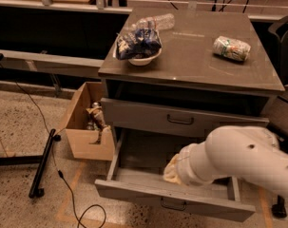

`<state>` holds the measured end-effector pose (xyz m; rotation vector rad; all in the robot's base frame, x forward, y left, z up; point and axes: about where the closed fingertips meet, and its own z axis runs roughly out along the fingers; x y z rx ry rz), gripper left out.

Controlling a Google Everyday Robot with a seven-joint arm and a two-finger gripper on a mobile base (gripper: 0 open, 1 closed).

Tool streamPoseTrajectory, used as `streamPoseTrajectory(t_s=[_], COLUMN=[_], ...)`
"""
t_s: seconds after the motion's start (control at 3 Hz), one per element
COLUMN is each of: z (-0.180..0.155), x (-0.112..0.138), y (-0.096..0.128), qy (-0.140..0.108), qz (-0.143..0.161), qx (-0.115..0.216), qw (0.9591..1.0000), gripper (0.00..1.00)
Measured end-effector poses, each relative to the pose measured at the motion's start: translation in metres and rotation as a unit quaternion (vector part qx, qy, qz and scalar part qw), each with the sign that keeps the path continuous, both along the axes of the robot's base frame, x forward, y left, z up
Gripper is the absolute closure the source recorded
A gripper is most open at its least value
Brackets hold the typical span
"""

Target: Close middle drawer

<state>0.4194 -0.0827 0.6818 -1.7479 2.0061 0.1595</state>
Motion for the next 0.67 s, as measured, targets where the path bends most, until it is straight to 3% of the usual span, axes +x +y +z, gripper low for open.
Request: streamPoseTrajectory(t_s=[0.33, 0.67], z=[-0.039, -0.087], x=[0.007, 0.005], y=[0.036, 0.090], qy=[-0.006, -0.004], qz=[-0.003, 0.010], qx=[0.064, 0.118], qw=[0.9979, 0.9930], gripper=[1.00, 1.00])
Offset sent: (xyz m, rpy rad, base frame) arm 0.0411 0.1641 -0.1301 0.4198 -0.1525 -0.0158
